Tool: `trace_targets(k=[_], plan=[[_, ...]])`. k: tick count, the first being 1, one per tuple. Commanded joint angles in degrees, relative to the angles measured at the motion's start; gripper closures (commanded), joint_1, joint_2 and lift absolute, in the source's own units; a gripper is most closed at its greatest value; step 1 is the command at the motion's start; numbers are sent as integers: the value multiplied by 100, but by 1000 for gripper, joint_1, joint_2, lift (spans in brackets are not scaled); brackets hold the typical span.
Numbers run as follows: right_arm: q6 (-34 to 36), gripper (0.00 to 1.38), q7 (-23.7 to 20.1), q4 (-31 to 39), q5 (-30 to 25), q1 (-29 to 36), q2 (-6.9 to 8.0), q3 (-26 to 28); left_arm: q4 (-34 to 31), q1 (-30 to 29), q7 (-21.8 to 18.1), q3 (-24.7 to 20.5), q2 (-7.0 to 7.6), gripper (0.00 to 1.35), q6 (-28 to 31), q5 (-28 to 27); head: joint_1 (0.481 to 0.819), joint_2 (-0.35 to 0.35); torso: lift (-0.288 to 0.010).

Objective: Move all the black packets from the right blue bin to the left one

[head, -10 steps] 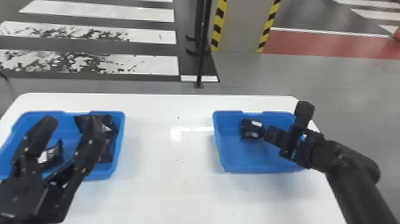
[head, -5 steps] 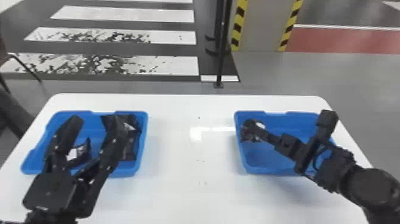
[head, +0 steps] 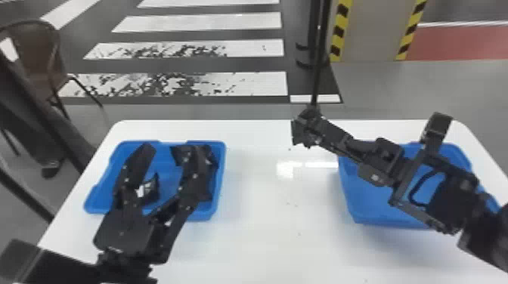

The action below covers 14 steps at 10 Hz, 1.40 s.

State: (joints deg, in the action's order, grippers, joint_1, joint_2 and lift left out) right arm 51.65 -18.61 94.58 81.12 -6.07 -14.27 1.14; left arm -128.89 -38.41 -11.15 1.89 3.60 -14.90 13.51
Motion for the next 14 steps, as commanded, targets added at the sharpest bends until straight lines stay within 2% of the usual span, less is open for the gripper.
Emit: trace_targets(k=[1,2,4,7,11,14], plan=[[389,1162,-73,-85,1200,-237,-23,-594,1,45,-1,16,9,334,153,-162,695,134,-140],[600,1162,-108,-99,1703,-420,-58,-914,1,73,-1,39,18,334,196,-208,695,162,-140],[642,1162,-143,-198,1806,-561,-102,-1062,1,101,-19,165,53,328,55,9,685,235,-140],[783,1162,-134,-395,1989,-617,-102,-1131,1,129,-71,256,79,334,-86,100,682,238,-140],[797,1162,-134,-634,2606,-940,-102,-1656,127,284,-98,359,150,334,-142,-334,671,241,-140],[797,1162,-134,-704,2686,-1053,-102,-1839,141,368,-107,439,176,329,-381,-619,657,249,-140]])
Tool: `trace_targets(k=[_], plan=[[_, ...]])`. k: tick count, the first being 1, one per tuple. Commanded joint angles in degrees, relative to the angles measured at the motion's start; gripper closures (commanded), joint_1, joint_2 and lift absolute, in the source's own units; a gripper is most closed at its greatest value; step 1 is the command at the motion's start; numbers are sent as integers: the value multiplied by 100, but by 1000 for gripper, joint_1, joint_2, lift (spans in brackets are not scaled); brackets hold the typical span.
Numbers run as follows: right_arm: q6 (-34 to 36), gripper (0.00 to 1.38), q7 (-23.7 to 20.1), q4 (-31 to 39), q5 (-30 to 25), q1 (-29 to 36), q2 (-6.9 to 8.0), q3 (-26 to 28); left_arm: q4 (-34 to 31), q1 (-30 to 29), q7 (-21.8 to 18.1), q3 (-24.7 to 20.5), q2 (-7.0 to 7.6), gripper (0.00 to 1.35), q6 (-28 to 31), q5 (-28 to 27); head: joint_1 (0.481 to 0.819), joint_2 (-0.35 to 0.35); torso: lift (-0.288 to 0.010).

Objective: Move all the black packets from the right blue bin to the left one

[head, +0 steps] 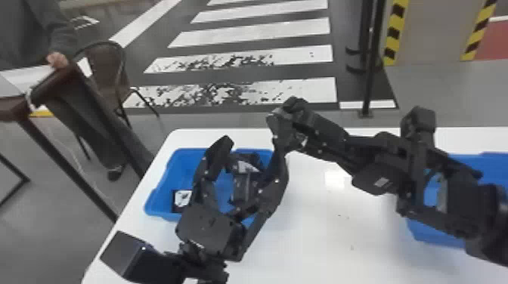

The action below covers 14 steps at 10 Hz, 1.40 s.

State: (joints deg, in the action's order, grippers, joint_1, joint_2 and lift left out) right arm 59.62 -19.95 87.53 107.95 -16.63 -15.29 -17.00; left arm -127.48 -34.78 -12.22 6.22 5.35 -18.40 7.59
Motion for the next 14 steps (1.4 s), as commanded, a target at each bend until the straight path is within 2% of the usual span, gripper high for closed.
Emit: trace_targets(k=[1,6,8,14], plan=[[0,1162,8,-42,2,-11,0,-37,0,5,0,18,10,328,-73,-28,656,249,-140],[-127,1162,61,-295,208,-335,9,-311,0,174,0,349,151,334,-3,-119,641,226,-140],[-127,1162,61,-281,322,-349,18,-459,28,202,0,360,160,334,152,-130,640,224,-140],[28,1162,79,-267,482,-307,9,-654,28,132,18,235,142,335,53,-165,660,260,-140]])
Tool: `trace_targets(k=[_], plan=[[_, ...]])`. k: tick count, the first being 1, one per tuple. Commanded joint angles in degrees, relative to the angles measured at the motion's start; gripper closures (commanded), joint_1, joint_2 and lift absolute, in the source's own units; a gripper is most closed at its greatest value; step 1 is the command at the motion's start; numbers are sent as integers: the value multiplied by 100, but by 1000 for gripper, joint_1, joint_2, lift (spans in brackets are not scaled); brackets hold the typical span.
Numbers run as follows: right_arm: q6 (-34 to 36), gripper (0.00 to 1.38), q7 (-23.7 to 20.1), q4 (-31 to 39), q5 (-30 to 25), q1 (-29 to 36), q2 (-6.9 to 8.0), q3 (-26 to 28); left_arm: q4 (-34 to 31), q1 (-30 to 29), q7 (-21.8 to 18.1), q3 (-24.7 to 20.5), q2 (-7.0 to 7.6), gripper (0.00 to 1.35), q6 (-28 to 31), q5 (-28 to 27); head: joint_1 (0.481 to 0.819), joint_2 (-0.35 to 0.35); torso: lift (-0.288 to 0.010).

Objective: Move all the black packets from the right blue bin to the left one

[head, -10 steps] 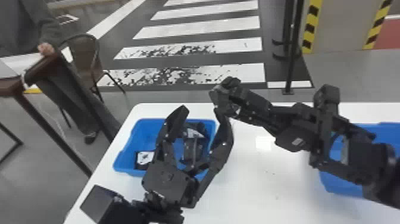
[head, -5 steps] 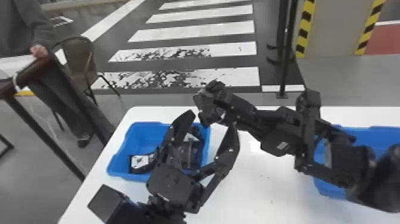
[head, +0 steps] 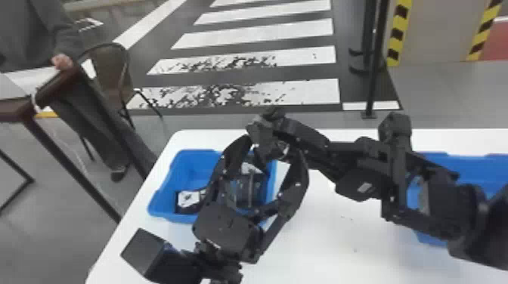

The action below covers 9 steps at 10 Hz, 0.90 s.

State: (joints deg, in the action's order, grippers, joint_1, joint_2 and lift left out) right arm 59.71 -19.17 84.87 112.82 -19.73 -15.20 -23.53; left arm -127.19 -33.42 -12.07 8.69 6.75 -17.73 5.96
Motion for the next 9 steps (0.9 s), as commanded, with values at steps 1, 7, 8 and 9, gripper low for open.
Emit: trace_targets(k=[1,7,8,9], plan=[[33,1162,1,0,6,32,0,-12,0,-19,20,-35,-7,372,-56,-48,661,264,-140],[75,1162,10,14,6,46,-18,-35,-844,-371,372,-149,55,1214,999,-402,672,281,-140],[90,1159,10,28,6,60,-18,-23,-858,-413,407,-149,55,1214,901,-402,670,285,-140],[104,1084,18,28,18,60,-27,-35,-858,-427,416,-172,37,1214,844,-402,667,291,-140]])
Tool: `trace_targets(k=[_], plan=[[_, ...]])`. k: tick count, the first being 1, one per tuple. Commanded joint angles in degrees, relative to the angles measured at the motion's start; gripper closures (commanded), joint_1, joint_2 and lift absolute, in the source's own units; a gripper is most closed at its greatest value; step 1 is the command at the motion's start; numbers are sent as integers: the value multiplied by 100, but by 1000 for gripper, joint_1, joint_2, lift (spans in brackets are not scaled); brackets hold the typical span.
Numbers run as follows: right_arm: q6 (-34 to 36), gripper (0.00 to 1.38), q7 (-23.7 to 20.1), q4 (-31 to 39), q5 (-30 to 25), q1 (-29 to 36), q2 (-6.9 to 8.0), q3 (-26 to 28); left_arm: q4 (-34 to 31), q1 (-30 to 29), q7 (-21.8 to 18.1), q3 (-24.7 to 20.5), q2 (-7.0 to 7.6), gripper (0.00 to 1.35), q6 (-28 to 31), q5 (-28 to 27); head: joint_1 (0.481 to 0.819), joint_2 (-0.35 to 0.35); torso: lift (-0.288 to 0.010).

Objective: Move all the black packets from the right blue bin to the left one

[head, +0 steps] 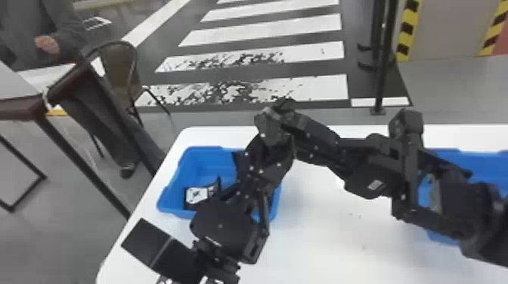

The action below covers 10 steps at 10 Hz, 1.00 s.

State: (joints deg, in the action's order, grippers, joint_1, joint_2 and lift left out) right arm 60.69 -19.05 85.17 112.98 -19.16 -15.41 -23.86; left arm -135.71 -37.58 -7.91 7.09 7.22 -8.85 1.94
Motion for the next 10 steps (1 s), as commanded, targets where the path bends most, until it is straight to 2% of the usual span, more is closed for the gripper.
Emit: trace_targets(k=[1,2,3,4,5,6,8,9,10], plan=[[-23,895,15,25,-55,32,-6,9,-6,-25,9,-24,-10,1214,-113,-11,667,293,-140],[-121,389,15,124,-146,74,-15,9,-6,-39,9,-58,-19,1214,-156,1,666,296,-140],[-177,-1,15,152,-146,116,-15,21,-6,-39,9,-69,-28,1214,-184,1,666,301,-140],[-233,44,15,222,-112,214,-24,78,-6,-53,9,-104,-36,1214,-240,12,665,304,-140],[-233,211,15,377,-123,369,-24,203,-6,-53,18,-138,-54,1214,-240,12,664,305,-140],[-248,318,7,475,-123,552,-15,340,8,-81,35,-218,-98,1214,-296,-11,662,304,-140],[-262,400,15,939,-306,1114,-6,832,247,3,106,-515,-274,1214,-352,-68,663,304,-140],[-276,400,15,1193,-603,1382,38,1232,753,313,141,-721,-353,1214,-254,-262,668,307,-140],[-276,398,15,1347,-740,1522,64,1472,1527,791,141,-892,-405,1214,-15,-639,677,306,-140]])
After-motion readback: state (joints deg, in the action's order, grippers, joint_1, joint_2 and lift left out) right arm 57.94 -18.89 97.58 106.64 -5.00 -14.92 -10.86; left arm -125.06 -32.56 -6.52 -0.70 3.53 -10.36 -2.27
